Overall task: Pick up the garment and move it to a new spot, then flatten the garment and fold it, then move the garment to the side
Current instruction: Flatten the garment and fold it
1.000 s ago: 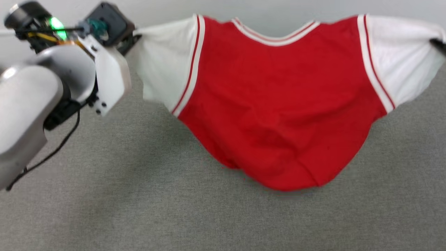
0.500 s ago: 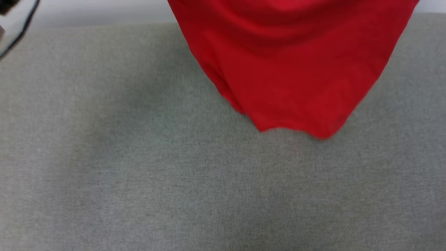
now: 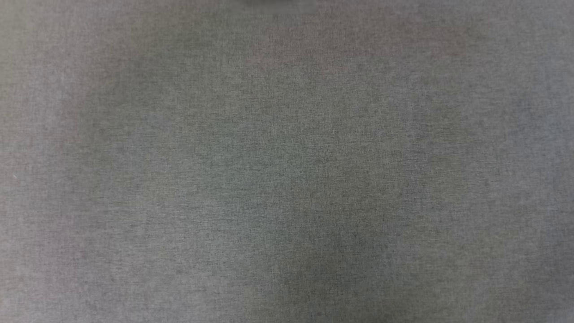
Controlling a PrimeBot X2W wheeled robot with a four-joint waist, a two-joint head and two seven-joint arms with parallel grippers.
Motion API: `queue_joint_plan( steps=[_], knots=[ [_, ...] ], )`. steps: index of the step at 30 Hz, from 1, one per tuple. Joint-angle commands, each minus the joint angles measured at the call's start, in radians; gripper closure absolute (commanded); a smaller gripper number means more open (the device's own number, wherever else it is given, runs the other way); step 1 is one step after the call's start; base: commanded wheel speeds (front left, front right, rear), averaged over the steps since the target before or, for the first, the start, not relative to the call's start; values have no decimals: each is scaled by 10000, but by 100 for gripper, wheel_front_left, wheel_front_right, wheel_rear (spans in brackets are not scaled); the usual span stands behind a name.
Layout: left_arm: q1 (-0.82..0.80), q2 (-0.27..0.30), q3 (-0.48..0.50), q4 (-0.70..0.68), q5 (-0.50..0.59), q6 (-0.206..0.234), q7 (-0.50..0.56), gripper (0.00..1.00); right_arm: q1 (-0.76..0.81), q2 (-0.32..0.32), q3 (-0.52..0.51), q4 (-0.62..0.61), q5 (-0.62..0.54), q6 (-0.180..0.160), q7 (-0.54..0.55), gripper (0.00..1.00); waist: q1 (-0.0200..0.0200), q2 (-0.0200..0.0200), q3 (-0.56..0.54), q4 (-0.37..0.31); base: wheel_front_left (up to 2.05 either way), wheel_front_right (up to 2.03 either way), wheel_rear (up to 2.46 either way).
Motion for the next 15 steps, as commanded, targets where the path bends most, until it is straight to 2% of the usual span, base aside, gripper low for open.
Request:
queue_joint_plan(
  steps=[1, 7, 15],
  knots=[
    [-275, -146, 74, 295, -76, -26, -153, 100, -314, 101, 84, 246, -128, -7, -220, 100, -2, 0, 93, 7, 0, 0, 0],
    [-301, -187, 112, 1168, -239, -120, -809, 100, -379, 346, 600, 949, 5, -7, -676, 100, -2, 0, 292, -62, 0, 0, 0],
    [1028, -108, -120, 2109, -728, -241, -1647, 100, 820, 391, 1751, 1391, 687, -7, -1377, 100, -2, 0, 250, -26, 0, 0, 0]
  ],
)
